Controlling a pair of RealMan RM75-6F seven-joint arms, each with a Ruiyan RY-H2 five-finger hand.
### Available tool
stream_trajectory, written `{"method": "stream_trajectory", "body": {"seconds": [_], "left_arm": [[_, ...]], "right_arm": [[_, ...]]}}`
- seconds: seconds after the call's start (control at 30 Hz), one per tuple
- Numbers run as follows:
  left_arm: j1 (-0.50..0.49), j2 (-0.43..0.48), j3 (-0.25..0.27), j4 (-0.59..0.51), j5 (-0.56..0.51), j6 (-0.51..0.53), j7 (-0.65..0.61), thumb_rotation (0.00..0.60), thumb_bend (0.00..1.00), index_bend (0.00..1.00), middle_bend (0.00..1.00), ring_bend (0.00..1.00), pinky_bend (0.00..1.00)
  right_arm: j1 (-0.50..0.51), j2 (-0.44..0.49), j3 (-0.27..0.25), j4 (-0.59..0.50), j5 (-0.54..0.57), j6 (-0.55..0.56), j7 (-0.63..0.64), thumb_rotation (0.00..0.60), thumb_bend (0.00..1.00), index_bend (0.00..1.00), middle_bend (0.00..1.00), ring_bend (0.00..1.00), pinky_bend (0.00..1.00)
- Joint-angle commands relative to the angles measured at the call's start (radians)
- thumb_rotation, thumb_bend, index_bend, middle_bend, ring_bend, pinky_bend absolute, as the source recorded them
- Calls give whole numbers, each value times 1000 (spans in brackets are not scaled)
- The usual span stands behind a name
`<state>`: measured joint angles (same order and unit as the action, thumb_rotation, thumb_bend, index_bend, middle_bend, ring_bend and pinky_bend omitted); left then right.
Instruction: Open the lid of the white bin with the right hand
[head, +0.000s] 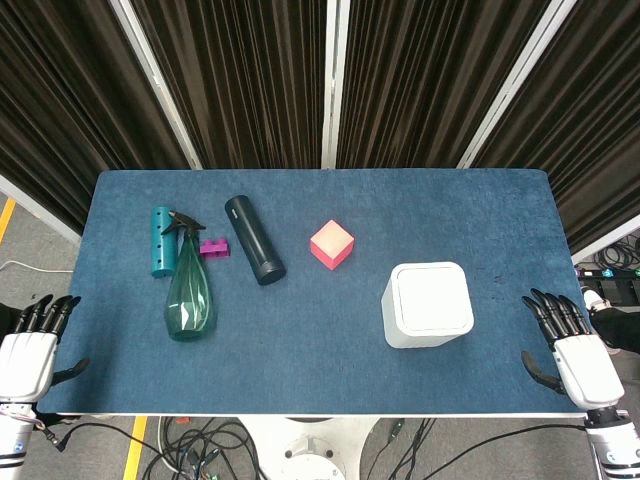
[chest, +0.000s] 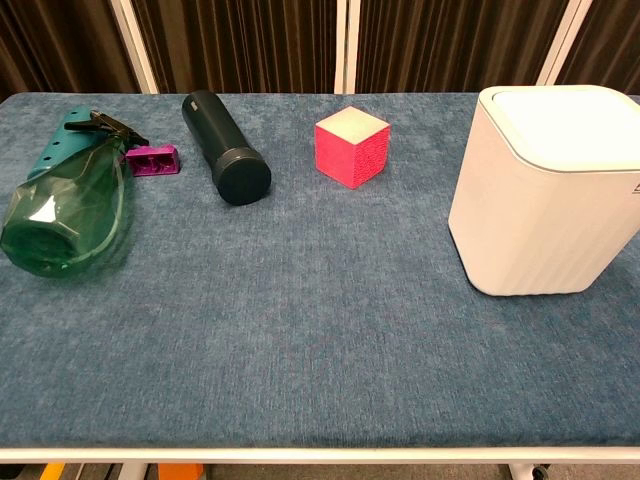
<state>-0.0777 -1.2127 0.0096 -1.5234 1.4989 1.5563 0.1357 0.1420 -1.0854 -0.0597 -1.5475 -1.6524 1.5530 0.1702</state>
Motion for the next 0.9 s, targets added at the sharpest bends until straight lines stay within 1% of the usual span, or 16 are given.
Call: {"method": "stream_trajectory", "body": {"seconds": [0.03,0.27,0.6,0.7,0.8,0.9], "left_arm": [[-1,-1,-5,0,-3,-6,-1,600,96,133,140,91,165],[2,-2,-14,-4,3,-4,-5,600,97,133,140,91,165],[6,-8,-22,-4,11,-4,-29,600,96,133,141,91,165],[6,-6,-26,-4,8,-7,-41,600,96,133,141,91,165],[3,-6,-31,0,10,-10,-57,600,95,133,140,91,165],[2,-8,-33,8,14,-11,-64,600,93,133,140,91,165]], "right_arm": [[-1,1,4,-4,2,-6,-4,600,312,0,30,0,0],[-10,8,10,-9,2,-8,-1,600,312,0,31,0,0],[-15,27,12,-16,-28,-3,34,600,312,0,35,0,0],[-2,46,7,-40,-60,-9,51,600,312,0,43,0,0],[31,84,0,-82,-120,-32,63,600,311,2,79,0,0],[83,121,6,-138,-167,-85,36,600,306,42,112,0,0]]}}
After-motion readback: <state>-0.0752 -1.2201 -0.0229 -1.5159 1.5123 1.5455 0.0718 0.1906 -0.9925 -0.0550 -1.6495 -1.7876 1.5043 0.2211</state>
